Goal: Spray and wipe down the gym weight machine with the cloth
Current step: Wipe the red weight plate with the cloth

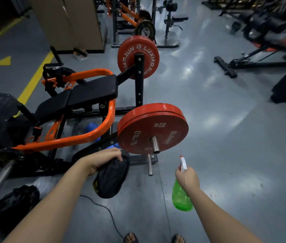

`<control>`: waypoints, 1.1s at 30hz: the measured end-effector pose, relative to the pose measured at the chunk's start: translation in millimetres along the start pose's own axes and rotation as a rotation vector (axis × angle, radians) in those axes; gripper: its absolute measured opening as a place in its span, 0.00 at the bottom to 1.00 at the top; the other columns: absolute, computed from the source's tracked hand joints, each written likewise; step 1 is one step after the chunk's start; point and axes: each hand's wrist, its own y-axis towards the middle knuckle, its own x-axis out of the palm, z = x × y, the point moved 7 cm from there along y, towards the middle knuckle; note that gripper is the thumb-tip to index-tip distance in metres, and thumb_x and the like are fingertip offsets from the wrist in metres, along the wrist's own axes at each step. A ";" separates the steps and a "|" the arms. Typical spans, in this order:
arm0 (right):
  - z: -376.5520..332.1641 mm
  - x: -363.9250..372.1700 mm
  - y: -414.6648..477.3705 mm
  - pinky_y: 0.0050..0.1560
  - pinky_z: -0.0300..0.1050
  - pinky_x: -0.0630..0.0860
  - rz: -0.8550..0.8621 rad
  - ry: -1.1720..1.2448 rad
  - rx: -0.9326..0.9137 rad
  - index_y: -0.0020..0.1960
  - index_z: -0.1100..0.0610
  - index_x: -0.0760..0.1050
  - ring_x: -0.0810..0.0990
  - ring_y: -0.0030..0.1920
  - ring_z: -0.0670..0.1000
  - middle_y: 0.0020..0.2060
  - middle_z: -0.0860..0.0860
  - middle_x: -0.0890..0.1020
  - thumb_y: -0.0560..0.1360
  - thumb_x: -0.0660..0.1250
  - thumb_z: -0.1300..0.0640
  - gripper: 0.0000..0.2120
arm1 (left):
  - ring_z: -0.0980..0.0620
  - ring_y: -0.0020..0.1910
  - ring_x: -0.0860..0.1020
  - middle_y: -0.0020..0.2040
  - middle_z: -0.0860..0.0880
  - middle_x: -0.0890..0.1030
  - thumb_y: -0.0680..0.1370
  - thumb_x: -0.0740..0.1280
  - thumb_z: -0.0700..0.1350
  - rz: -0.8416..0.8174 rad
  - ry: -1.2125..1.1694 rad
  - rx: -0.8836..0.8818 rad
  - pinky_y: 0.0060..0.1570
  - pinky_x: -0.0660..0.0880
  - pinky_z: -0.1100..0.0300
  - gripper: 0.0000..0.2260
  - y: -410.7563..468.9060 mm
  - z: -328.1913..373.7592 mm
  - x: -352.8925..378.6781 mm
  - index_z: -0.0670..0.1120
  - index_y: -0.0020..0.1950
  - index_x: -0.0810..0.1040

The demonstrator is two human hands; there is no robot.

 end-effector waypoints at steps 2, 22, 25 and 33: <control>-13.3 1.4 -5.9 0.52 0.49 0.75 -0.015 0.040 -0.037 0.54 0.51 0.79 0.81 0.52 0.62 0.50 0.55 0.85 0.77 0.64 0.51 0.09 | 0.45 0.50 0.82 0.49 0.43 0.84 0.66 0.67 0.39 -0.009 -0.039 0.024 0.48 0.76 0.55 0.18 3.8 6.1 4.0 0.45 0.55 0.84; -298.8 -1.2 -132.2 0.60 0.43 0.77 -0.396 0.143 -0.770 0.58 0.43 0.83 0.82 0.55 0.44 0.55 0.41 0.85 0.74 0.66 0.62 0.20 | 0.51 0.59 0.83 0.57 0.49 0.86 0.75 0.75 0.43 0.006 -0.138 0.491 0.63 0.77 0.53 0.16 -19.2 79.2 -13.0 0.48 0.62 0.80; -305.5 8.0 -132.7 0.60 0.49 0.79 -0.389 0.101 -0.762 0.56 0.41 0.83 0.82 0.53 0.46 0.52 0.42 0.85 0.72 0.64 0.60 0.19 | 0.53 0.57 0.84 0.54 0.50 0.87 0.79 0.70 0.36 0.076 -0.149 0.508 0.64 0.77 0.52 0.12 -20.2 79.9 -22.0 0.50 0.59 0.81; -313.0 20.5 -130.4 0.76 0.60 0.59 -0.343 -0.120 -0.923 0.79 0.37 0.60 0.58 0.77 0.55 0.75 0.48 0.69 0.74 0.66 0.38 0.35 | 0.61 0.54 0.83 0.50 0.59 0.87 0.79 0.68 0.32 0.022 -0.120 0.612 0.53 0.77 0.64 0.14 -20.7 82.6 -26.0 0.50 0.57 0.79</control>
